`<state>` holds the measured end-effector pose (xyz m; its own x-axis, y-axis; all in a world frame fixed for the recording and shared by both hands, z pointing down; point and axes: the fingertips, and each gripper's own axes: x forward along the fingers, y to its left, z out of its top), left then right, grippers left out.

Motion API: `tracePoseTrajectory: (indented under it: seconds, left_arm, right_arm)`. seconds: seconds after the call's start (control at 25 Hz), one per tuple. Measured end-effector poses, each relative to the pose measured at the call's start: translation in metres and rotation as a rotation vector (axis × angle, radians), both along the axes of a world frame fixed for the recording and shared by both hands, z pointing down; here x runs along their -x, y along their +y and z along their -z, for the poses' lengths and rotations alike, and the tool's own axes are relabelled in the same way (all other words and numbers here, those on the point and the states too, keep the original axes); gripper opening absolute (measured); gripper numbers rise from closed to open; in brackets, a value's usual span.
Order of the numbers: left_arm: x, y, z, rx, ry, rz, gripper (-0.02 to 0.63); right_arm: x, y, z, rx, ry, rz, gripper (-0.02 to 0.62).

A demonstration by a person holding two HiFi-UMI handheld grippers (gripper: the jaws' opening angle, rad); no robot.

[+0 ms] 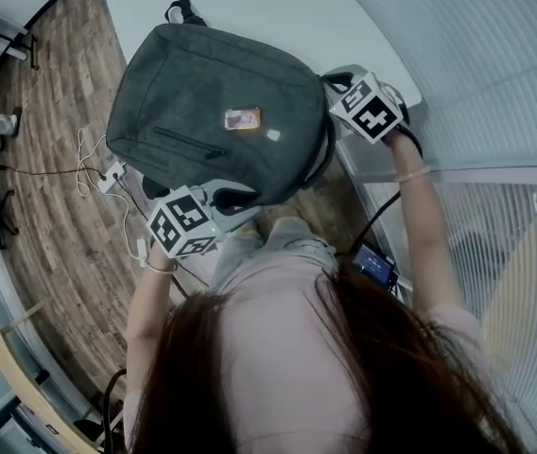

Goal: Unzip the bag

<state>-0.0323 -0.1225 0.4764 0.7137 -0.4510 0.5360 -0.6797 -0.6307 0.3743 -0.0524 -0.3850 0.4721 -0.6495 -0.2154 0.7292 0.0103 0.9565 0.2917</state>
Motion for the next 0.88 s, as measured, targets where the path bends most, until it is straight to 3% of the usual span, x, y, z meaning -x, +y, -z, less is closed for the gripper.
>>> tracePoseTrajectory:
  seconds: [0.88]
  left_arm:
    - [0.001, 0.000, -0.001, 0.038, -0.001, 0.004, 0.083]
  right_arm:
    - [0.028, -0.019, -0.014, 0.001, 0.032, 0.163, 0.017]
